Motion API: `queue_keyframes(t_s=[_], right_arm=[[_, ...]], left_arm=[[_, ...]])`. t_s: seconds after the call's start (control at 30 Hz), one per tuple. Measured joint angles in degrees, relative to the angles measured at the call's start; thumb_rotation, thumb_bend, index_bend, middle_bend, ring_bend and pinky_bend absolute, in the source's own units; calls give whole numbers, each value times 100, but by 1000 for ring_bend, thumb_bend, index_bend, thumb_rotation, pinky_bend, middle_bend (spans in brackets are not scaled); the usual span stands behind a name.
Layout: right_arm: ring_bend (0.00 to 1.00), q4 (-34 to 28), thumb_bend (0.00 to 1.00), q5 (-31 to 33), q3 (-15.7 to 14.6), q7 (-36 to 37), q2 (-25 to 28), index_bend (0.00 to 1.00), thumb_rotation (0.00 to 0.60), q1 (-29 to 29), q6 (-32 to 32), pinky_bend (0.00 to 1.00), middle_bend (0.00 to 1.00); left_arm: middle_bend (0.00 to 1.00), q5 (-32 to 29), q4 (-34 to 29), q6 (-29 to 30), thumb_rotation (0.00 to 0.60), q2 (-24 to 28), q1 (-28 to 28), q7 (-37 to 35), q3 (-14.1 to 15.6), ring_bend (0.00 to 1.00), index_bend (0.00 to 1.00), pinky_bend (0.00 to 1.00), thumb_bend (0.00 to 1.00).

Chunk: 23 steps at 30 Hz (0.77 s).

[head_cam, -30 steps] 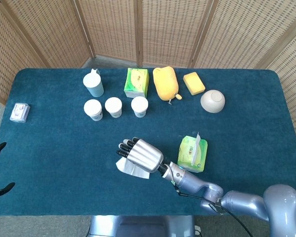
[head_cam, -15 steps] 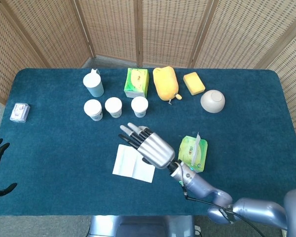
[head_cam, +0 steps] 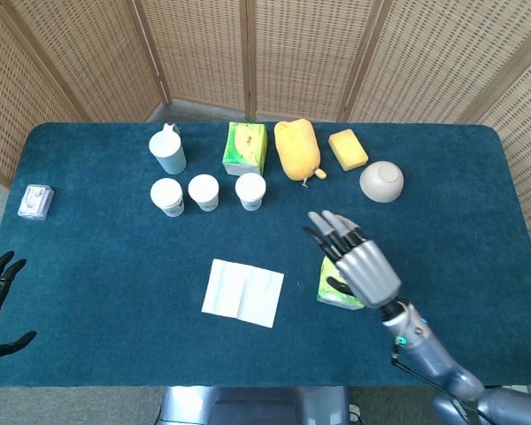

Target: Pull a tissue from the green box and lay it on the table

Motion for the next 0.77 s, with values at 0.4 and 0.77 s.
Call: queue_keyframes(t_s=[0.4,0.77], right_arm=[[0,-341,0,365,-627,371,823,0,600,-1250,704,200,1],[0,-1138,0,1007,-717,312,1398,0,600,-1897,856,113,0]], left_arm=[[0,66,-84,90,600,-45,51,169,25,0,0,0,0],[0,136,-61,62,600,-78,37,262,43,0,0,0,0]])
